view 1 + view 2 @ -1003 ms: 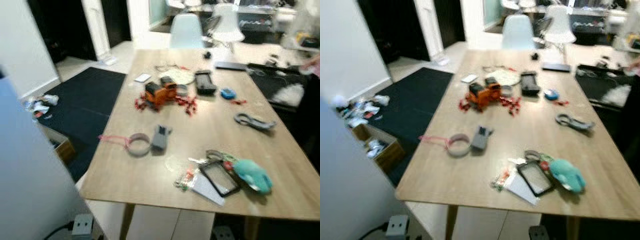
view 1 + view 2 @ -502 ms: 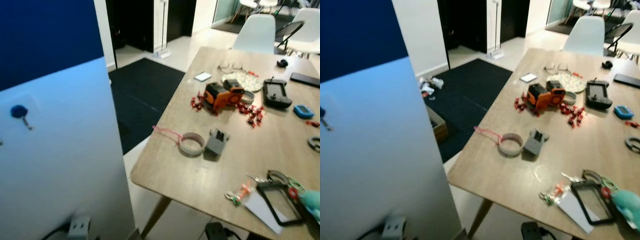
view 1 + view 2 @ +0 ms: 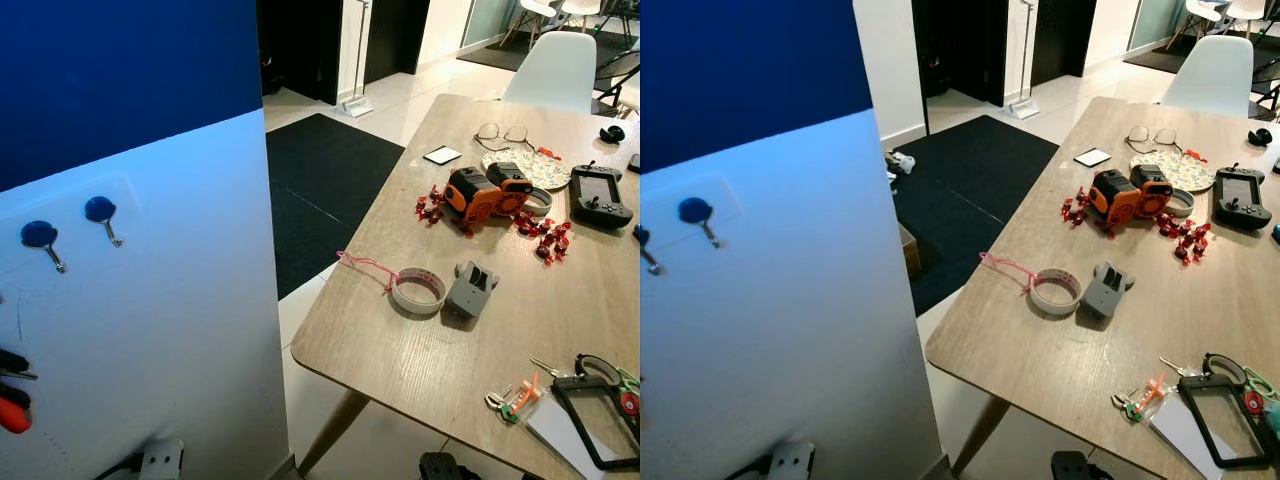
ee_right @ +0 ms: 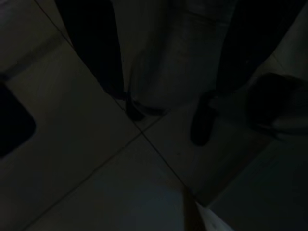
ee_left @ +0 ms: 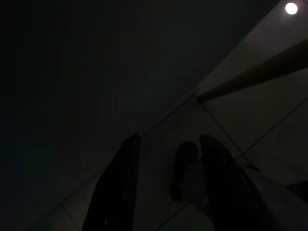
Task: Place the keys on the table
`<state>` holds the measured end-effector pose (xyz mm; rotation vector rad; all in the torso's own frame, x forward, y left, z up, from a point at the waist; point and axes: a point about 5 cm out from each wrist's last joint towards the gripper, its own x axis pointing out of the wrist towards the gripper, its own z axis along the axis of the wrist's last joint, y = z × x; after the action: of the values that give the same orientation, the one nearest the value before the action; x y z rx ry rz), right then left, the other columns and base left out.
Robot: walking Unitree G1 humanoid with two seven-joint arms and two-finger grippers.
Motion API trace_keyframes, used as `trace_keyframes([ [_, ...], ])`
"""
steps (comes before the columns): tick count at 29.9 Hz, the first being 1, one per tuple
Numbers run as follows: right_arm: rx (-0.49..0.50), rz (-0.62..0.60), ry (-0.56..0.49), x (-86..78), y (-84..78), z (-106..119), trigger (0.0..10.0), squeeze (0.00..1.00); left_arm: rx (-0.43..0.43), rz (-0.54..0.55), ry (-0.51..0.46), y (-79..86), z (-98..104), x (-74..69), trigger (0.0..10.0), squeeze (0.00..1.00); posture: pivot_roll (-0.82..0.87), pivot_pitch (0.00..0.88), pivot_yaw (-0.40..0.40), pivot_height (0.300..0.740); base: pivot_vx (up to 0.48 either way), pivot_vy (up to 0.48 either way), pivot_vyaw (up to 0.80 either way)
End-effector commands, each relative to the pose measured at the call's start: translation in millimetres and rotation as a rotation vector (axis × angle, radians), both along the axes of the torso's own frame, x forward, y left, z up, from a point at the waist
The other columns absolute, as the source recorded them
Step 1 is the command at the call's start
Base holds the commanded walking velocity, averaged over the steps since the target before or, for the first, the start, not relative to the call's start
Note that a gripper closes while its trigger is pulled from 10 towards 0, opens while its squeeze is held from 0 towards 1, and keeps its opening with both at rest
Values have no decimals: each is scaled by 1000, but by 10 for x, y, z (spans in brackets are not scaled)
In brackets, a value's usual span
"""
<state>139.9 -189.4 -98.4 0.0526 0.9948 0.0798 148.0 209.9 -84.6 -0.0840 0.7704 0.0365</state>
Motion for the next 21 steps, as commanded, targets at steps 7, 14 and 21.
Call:
trace_keyframes([
  [7, 10, -20, 28, -76, -8, -28, 10000, 0, 17, -26, 17, 30, -4, -7, 10000, 0, 45, 84, 14, 740, 0, -461, 0],
  [14, 26, -13, 30, -67, 233, -53, 10000, 0, 2, 16, 45, -5, -30, -10, 10000, 0, 42, 90, 15, 740, 0, -137, 0],
  [21, 25, -16, 32, -56, 223, -51, 10000, 0, 4, 20, 52, -17, -36, -10, 10000, 0, 40, 90, 15, 740, 0, 0, 0],
])
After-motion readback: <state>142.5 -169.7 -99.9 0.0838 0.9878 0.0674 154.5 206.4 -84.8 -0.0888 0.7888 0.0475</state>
